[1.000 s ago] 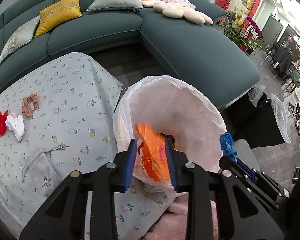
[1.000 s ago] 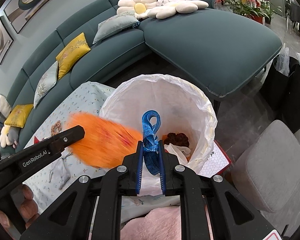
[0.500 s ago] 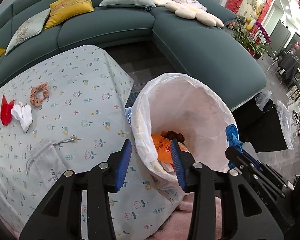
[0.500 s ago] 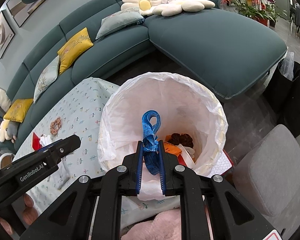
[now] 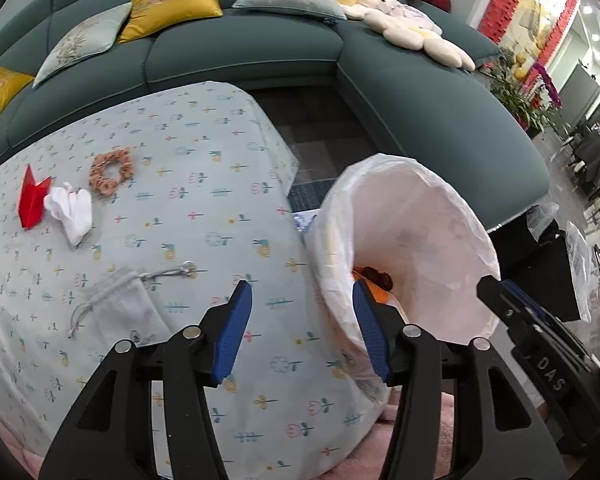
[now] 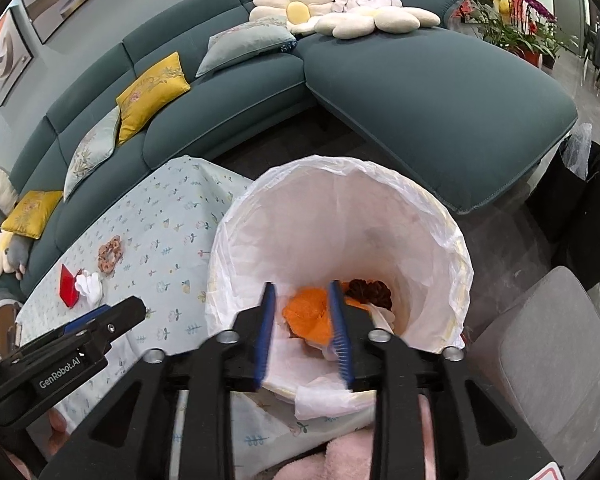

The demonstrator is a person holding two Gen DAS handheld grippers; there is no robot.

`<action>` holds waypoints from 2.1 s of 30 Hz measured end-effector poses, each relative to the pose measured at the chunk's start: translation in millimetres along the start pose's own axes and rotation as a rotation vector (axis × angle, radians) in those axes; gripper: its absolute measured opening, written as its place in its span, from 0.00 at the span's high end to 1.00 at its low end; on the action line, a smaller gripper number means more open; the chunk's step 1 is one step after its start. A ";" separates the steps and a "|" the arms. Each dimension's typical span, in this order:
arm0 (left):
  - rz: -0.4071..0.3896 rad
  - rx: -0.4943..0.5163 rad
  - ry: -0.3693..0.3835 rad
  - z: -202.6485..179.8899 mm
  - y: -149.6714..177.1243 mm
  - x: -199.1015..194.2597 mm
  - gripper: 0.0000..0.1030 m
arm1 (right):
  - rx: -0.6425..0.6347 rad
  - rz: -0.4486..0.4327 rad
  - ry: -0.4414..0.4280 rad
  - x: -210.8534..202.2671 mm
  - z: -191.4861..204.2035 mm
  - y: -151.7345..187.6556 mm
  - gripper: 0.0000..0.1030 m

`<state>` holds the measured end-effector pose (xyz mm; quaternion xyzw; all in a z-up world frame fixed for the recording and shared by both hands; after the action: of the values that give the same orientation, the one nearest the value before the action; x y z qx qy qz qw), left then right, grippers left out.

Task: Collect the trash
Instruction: 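Move both tools back over the grey pouch and white cloth, then grasp the grey drawstring pouch with the left tool while the right tool grasps the white cloth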

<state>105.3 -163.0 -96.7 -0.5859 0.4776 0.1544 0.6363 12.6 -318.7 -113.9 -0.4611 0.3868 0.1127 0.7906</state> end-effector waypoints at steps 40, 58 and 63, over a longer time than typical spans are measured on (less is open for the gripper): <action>0.129 -0.310 -0.190 152.2 55.0 13.3 0.22 | -0.202 0.115 -0.099 12.1 119.5 51.0 0.60; 0.199 -0.240 -0.237 161.0 57.1 53.5 0.49 | -0.231 0.188 -0.089 46.7 138.6 63.8 0.60; 0.201 -0.209 -0.192 157.0 50.2 58.9 0.97 | -0.251 0.204 -0.094 54.7 153.4 67.9 0.60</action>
<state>163.6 -30.8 -195.6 -0.5807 0.4522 0.3210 0.5960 91.1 -165.9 -154.3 -0.5086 0.3773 0.2613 0.7285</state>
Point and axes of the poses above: each gripper's, at about its wrist camera, not at the fingertips, and x roughly the way its jaws point, z to its left, y to its underside, the point moved 2 cm from there along x, roughly the way its jaws point, and after that the axes turned 8 degrees about -z, right-handed, at the moved point
